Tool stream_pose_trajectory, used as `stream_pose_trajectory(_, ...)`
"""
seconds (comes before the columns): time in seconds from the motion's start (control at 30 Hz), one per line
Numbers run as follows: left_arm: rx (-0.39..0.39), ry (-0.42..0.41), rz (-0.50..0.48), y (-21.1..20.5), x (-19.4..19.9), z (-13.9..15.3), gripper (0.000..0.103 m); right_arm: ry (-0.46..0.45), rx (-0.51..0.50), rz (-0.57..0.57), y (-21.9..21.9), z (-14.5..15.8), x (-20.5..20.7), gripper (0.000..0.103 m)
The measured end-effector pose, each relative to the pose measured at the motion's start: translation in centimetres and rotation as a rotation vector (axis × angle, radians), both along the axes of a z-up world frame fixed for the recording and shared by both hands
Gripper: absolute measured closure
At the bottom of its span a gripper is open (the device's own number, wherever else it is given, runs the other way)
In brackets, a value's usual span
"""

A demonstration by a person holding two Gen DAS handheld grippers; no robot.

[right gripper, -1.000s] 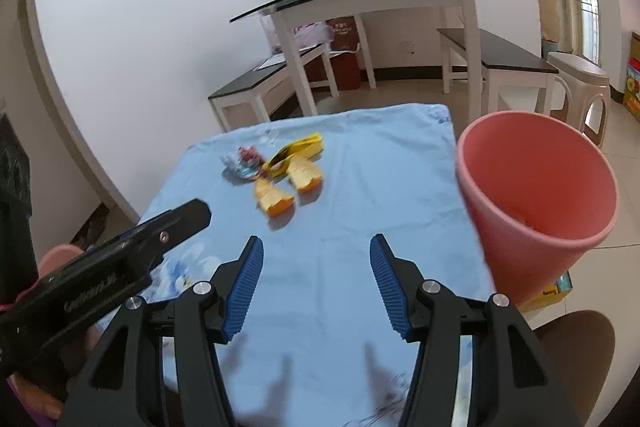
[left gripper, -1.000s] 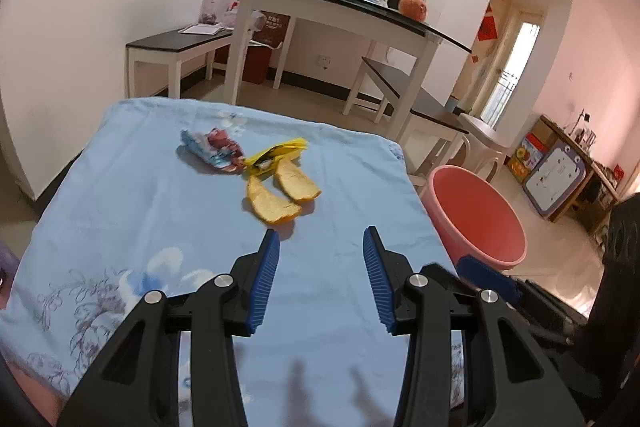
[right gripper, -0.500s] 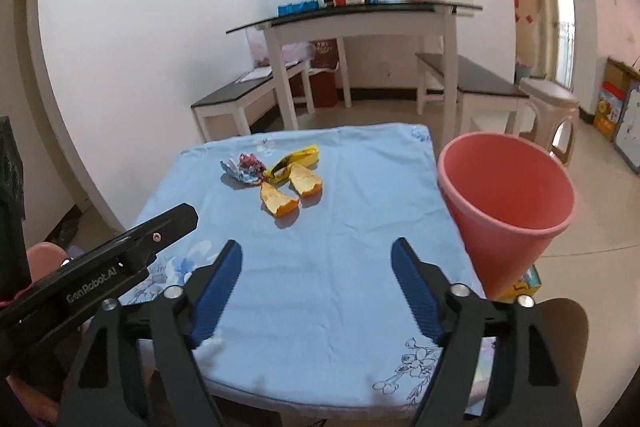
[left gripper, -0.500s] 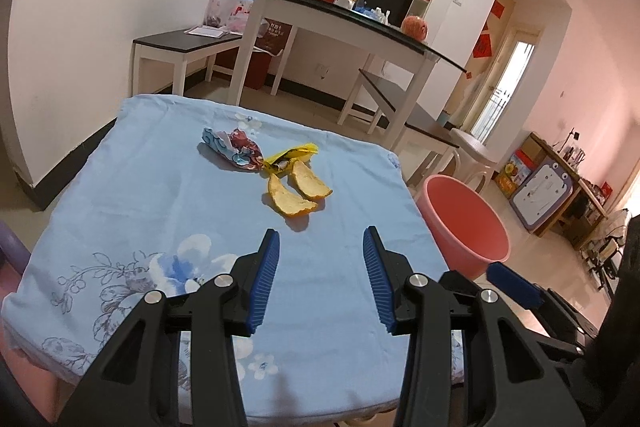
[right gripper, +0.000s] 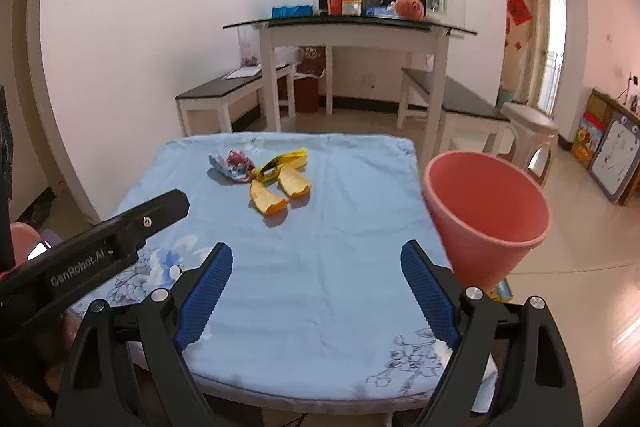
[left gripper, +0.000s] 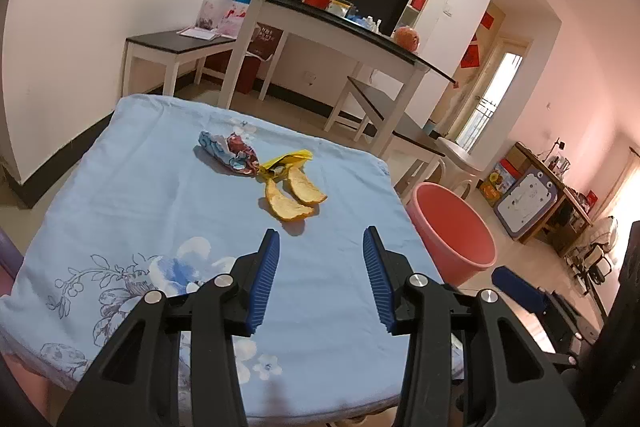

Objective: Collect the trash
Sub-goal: 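Move both open tools back over the table toward the wrappers, then grasp the colourful candy wrapper with the left tool while the right tool grasps the yellow wrapper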

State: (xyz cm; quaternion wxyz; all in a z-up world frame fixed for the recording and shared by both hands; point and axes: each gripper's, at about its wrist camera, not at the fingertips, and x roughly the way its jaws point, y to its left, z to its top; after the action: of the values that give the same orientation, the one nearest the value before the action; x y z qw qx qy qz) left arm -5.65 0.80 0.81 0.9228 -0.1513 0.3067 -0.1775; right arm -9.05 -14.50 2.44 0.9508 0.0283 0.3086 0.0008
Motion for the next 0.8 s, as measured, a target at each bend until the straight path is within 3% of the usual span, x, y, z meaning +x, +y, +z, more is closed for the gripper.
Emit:
stream_pose_trajectory(0.17, 0.013, 0.028, -0.001, 0.2, 2.0, -0.5, 0.059, 0.042, 0.047, 0.030, -0.6, -0.6, 2.1, 0.018)
stream_pose_trajectory(0.3, 0.019, 0.036, 0.020, 0.7, 4.3, -0.2, 0.059, 0.010, 0.048, 0.016, -1.5, 0.2, 3.7, 0.018)
stream_pose_trajectory(0.5, 0.030, 0.071, 0.066, 1.7, 7.4, -0.9, 0.059, 0.054, 0.034, 0.045, -2.6, -0.6, 8.1, 0.018)
stream_pose_trajectory(0.67, 0.043, 0.106, 0.104, 3.1, 9.7, -2.2, 0.059, 0.032, 0.048, 0.058, -3.3, -1.1, 11.2, 0.018)
stream_pose_trajectory(0.8, 0.064, 0.122, 0.128, 4.8, 10.9, -3.0, 0.059, 0.044, 0.076, 0.071, -3.8, -1.9, 13.3, 0.025)
